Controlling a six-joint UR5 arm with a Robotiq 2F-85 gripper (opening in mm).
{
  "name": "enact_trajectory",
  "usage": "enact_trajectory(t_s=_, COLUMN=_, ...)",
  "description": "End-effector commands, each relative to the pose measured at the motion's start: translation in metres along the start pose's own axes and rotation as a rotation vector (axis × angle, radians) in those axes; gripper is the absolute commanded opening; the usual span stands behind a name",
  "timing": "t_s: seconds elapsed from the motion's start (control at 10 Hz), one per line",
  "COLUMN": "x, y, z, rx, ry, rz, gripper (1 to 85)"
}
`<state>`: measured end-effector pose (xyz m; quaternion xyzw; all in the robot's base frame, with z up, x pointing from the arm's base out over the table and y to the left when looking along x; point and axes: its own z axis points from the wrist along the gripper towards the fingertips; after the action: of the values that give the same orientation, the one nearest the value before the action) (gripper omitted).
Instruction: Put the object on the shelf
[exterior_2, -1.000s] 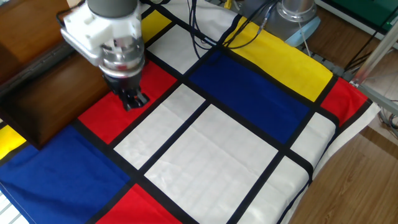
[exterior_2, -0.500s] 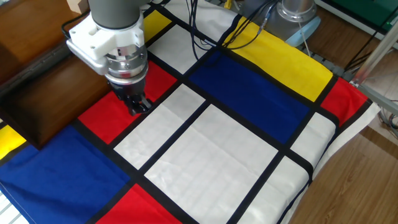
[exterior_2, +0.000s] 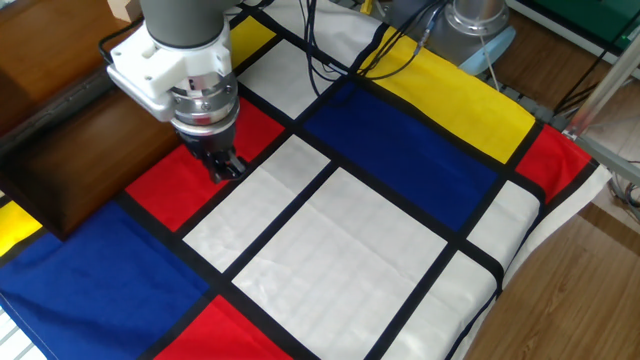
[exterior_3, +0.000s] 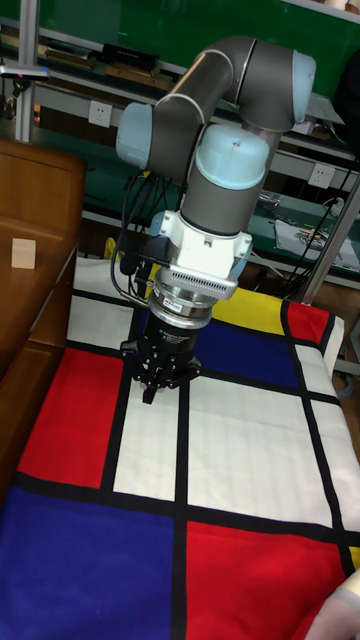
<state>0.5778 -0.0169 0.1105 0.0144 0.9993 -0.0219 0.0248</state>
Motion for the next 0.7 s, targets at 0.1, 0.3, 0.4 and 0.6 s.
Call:
enact_trajectory(t_s=0.1, x=0.003, y=0.003, z=-0.003, rx=-0.014, ry=0.014, rz=-0.001, gripper=1.0)
enact_trajectory(t_s=0.3, x=0.009, y=-0.009, z=-0.003, rx=0.033, ry=0.037, rz=0.008, gripper=1.0)
enact_trajectory(t_s=0.4, x=0.013, y=-0.015, z=-0.005, rx=0.056, ry=0.051, rz=0.019, gripper=1.0)
enact_trajectory(t_s=0.6, x=0.015, y=-0.016, z=-0.006, rx=0.057, ry=0.063, rz=0.027, gripper=1.0)
